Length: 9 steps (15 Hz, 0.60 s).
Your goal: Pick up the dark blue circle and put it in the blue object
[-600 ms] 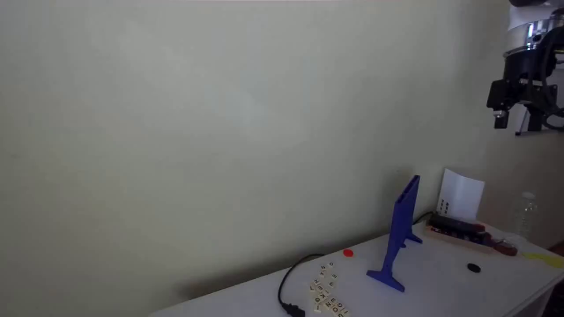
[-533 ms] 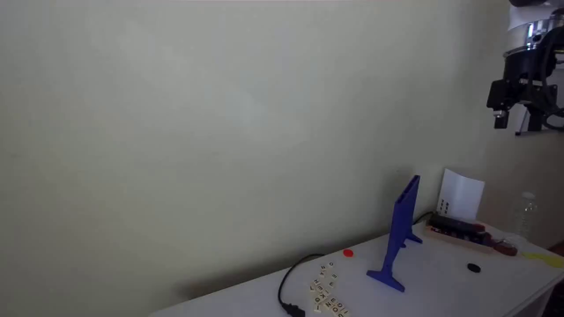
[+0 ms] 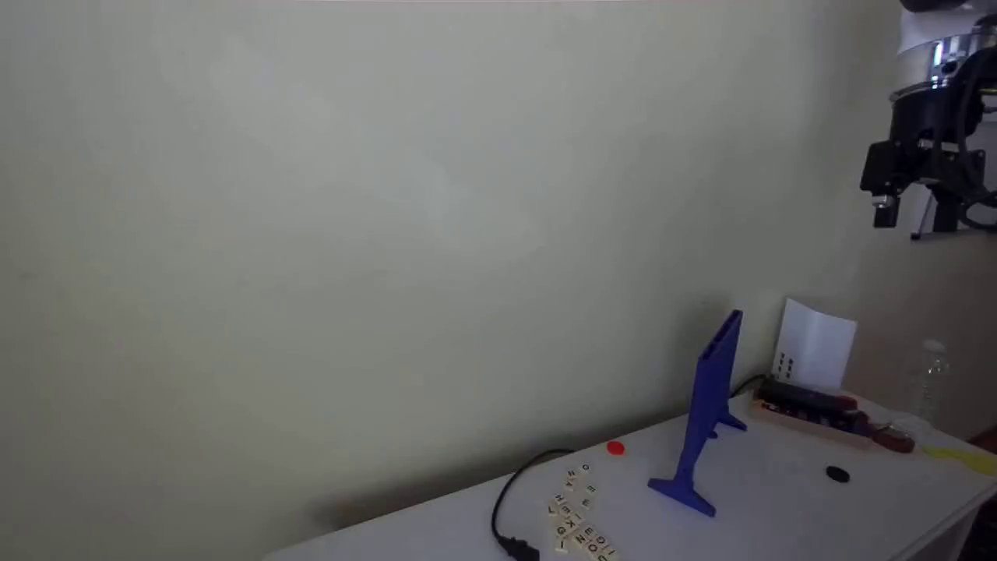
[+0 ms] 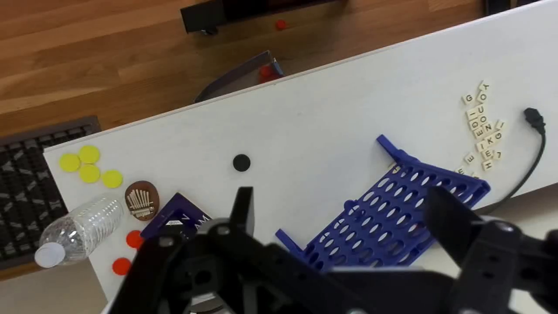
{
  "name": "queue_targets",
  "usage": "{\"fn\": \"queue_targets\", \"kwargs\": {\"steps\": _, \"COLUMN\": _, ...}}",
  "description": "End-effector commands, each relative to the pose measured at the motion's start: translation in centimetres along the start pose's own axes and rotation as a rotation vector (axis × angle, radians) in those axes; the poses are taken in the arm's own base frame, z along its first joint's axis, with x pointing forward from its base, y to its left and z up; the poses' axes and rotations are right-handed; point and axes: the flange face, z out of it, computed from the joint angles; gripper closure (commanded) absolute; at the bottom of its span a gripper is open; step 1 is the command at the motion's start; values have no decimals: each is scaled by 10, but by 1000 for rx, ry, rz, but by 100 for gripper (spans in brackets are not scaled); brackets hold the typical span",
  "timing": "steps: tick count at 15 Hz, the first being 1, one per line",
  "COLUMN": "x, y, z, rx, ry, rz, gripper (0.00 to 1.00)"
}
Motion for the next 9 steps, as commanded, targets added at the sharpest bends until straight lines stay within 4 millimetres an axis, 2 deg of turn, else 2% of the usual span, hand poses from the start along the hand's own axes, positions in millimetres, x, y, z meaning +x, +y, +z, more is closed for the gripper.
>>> {"fn": "queue_targets", "kwargs": {"steps": 1, "x": 11, "y": 4, "z": 10, "rx": 9, "ry": -18, "rz": 26, "gripper": 0}}
{"fn": "queue_targets", "kwargs": {"steps": 4, "x": 35, "y": 15, "z": 49, "rx": -17, "ry": -95, "rz": 116, "gripper": 0}}
{"fn": "queue_targets", "kwargs": {"steps": 9, "x": 72, "y": 23, "z": 131, "rx": -75, "ry": -208, "rz": 101, "gripper": 0}}
